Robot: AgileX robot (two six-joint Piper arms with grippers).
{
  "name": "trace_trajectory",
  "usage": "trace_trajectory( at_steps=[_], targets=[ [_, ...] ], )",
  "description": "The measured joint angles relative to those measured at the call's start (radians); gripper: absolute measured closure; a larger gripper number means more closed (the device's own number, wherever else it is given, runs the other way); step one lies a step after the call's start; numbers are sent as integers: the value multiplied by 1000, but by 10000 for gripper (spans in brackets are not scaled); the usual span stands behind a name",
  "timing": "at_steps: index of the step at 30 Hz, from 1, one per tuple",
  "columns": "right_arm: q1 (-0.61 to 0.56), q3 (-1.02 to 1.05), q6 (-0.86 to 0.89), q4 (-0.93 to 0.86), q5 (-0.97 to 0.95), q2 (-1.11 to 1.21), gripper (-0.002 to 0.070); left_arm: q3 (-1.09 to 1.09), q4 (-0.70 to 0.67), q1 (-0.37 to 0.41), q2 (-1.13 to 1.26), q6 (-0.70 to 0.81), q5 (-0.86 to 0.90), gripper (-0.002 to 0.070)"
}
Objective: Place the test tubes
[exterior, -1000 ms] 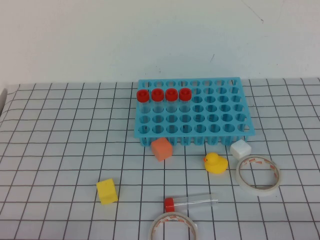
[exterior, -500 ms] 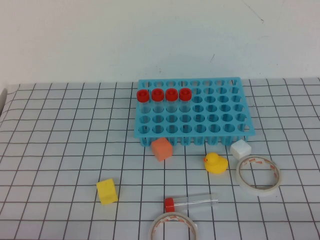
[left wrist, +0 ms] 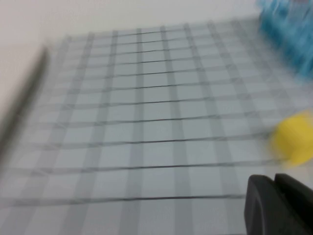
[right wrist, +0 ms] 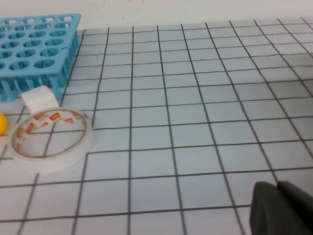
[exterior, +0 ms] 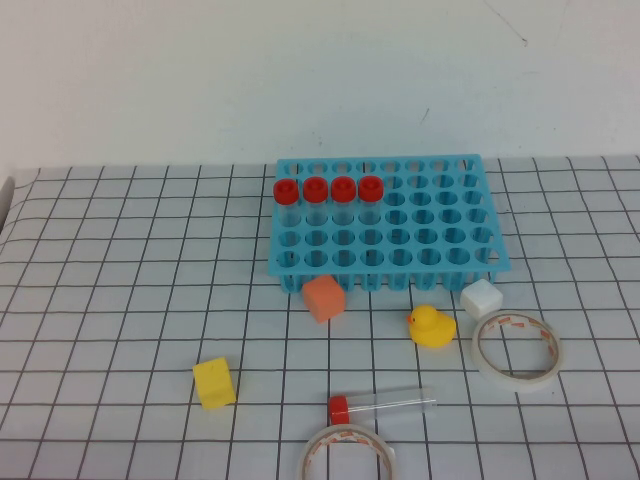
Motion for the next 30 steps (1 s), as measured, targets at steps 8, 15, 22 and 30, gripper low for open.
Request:
trace_trajectory(
  at_steps=[8, 15, 22, 30],
  targets=[
    [0, 2, 2, 467, 2, 0, 678, 2, -594, 0, 0, -284, -81, 677],
    [0, 3, 3, 946, 5, 0, 678, 2, -733, 0, 0, -254, -129, 677],
    [0, 3, 0, 956, -23, 0, 678, -159, -741, 0, 80, 64, 55, 677],
    [0, 3, -110, 956, 47, 0, 678, -573, -686, 0, 525, 455, 456, 677]
  ],
)
